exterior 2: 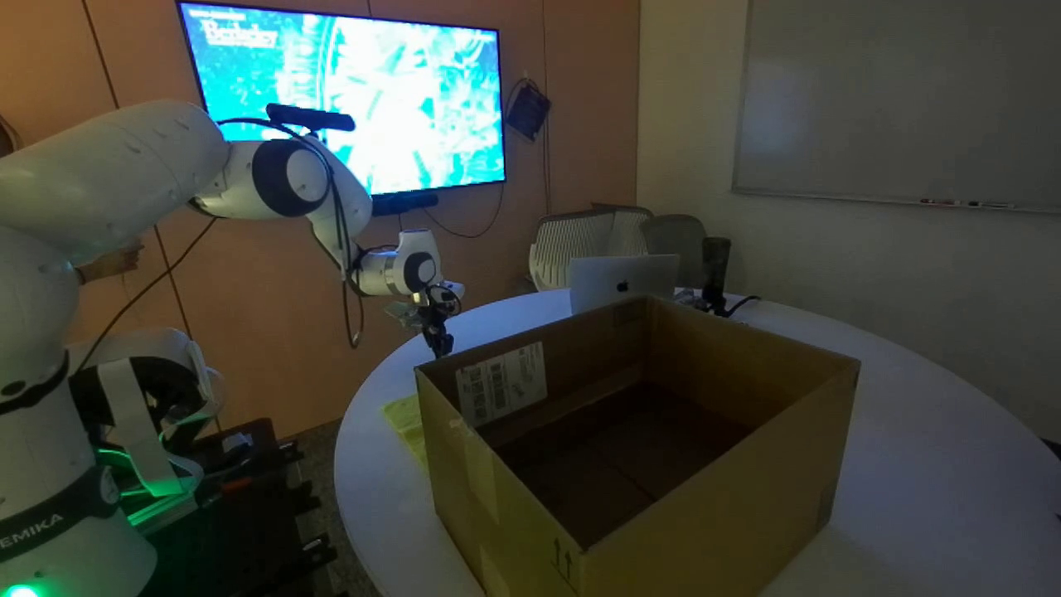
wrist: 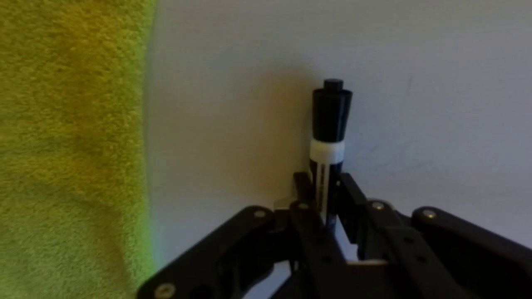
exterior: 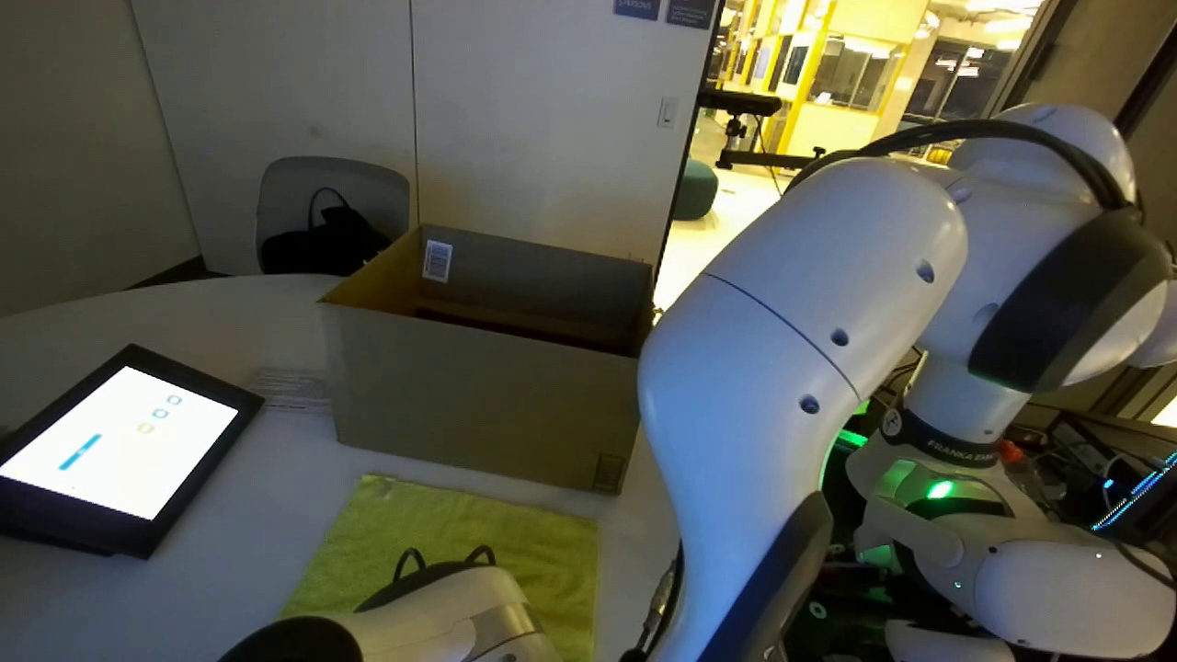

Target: Pick up the pen and put it in the middle of the towel. Fold the towel and put it in the box.

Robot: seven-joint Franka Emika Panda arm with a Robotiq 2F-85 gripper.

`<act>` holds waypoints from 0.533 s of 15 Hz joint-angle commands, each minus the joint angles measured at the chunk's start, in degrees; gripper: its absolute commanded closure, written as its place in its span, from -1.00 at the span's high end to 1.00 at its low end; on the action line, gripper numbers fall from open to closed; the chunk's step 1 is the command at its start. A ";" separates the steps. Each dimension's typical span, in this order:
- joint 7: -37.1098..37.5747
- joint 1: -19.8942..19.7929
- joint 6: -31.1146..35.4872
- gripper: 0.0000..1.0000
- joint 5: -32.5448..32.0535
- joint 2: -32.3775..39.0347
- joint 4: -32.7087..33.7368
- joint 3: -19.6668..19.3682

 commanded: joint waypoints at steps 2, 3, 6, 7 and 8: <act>-2.82 -1.94 -3.26 -0.86 0.40 -4.42 -2.38 0.84; -3.47 -2.55 -3.47 -0.86 0.59 -5.99 -3.59 1.08; -3.94 -3.92 -3.86 -0.86 0.68 -10.45 -7.41 0.86; -3.94 -4.37 -3.75 -0.86 0.50 -11.94 -9.30 0.58; -3.78 -4.69 -3.81 -0.86 0.31 -13.22 -10.96 0.27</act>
